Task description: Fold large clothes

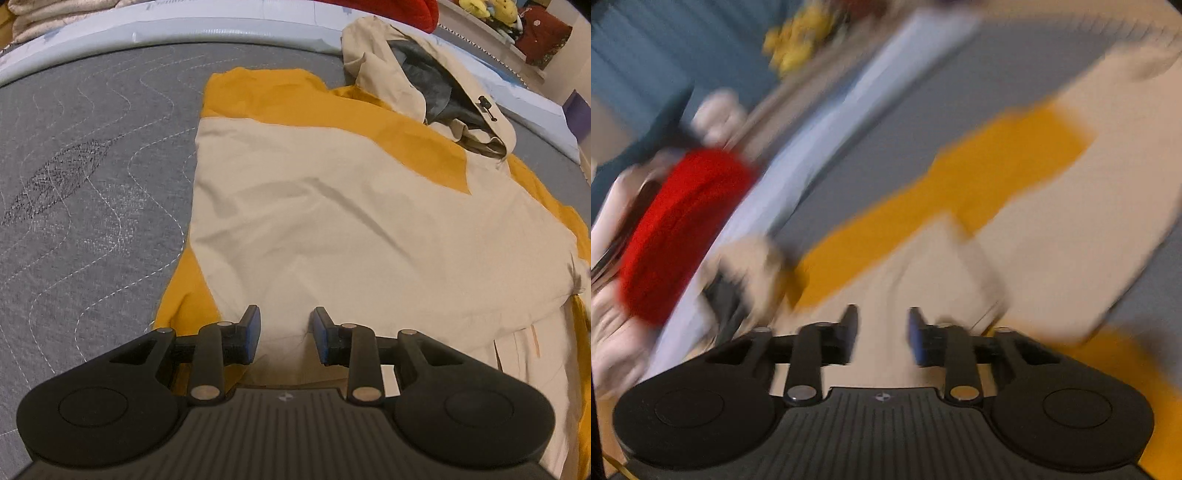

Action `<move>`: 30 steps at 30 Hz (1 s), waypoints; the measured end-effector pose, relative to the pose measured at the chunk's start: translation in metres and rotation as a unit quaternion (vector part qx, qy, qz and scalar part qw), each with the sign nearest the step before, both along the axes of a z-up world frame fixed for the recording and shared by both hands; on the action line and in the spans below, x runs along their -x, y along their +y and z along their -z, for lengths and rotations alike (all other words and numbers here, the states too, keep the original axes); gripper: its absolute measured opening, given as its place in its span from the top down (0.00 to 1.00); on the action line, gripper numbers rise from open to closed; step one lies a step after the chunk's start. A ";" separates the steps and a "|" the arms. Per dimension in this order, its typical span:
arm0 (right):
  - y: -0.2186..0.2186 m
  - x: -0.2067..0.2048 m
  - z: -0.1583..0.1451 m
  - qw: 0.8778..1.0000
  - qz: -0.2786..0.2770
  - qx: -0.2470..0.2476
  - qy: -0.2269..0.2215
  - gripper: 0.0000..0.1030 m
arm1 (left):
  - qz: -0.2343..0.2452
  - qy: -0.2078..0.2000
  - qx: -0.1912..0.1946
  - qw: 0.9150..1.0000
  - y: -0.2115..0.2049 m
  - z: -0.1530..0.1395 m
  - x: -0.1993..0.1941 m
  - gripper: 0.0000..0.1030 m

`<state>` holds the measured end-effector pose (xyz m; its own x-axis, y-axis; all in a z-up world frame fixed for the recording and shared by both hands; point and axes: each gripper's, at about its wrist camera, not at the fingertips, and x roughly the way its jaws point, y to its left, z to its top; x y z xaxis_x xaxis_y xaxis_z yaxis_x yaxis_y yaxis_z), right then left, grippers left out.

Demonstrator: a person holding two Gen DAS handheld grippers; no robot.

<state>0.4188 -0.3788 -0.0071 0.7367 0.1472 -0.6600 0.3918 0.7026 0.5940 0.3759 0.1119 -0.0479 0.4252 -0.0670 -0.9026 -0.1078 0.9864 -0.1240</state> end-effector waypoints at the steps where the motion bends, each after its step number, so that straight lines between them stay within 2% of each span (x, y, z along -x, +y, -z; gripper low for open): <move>1: -0.003 -0.002 0.008 1.000 -0.003 -0.004 0.026 0.68 | 0.000 -0.001 -0.001 1.000 0.000 0.000 0.000 0.67; 3: -0.002 -0.008 0.027 0.994 -0.005 0.034 0.107 0.69 | -0.003 -0.008 0.001 1.000 0.000 -0.003 0.001 0.66; 4: -0.002 -0.009 0.033 0.991 -0.010 0.050 0.127 0.72 | -0.004 -0.012 0.003 1.000 0.000 -0.005 0.001 0.66; 6: -0.005 -0.008 0.029 0.992 -0.003 0.042 0.118 0.71 | -0.002 -0.022 0.003 1.000 -0.001 -0.012 0.000 0.66; 8: -0.003 -0.007 0.018 0.994 -0.005 0.055 0.098 0.69 | -0.002 -0.025 0.002 1.000 0.000 -0.015 0.001 0.66; 11: -0.003 -0.005 0.006 0.995 -0.018 0.075 0.066 0.67 | -0.003 0.003 -0.005 1.000 0.001 0.000 0.000 0.66; 13: -0.004 -0.006 0.011 0.994 -0.025 0.078 0.079 0.66 | -0.003 0.006 -0.006 1.000 0.002 0.003 0.001 0.66; 15: -0.012 0.003 0.018 0.992 -0.012 0.077 0.096 0.64 | -0.003 -0.003 -0.010 1.000 0.000 -0.006 0.000 0.66; 17: -0.010 0.008 0.019 0.993 -0.009 0.075 0.088 0.64 | 0.003 -0.018 -0.004 1.000 -0.002 -0.015 0.003 0.66; 19: -0.009 0.006 0.018 0.992 -0.024 0.094 0.076 0.62 | 0.008 -0.006 -0.002 1.000 -0.003 -0.008 0.004 0.65; 21: -0.015 0.003 0.028 0.990 -0.024 0.093 0.104 0.61 | 0.007 0.010 -0.004 1.000 -0.005 0.005 0.006 0.65; 22: -0.016 0.002 0.032 0.990 -0.020 0.080 0.116 0.61 | 0.010 0.007 -0.011 1.000 -0.007 0.004 0.008 0.65; 24: -0.021 0.008 0.024 0.992 -0.005 0.057 0.112 0.61 | 0.013 -0.003 -0.020 1.000 -0.013 -0.008 0.010 0.64; 28: -0.019 0.019 -0.012 0.993 -0.014 0.104 0.056 0.61 | 0.034 -0.047 -0.018 0.998 -0.029 -0.038 0.020 0.52; 30: -0.026 0.027 -0.028 0.993 -0.012 0.117 0.025 0.61 | 0.057 -0.076 -0.031 0.995 -0.042 -0.053 0.032 0.52</move>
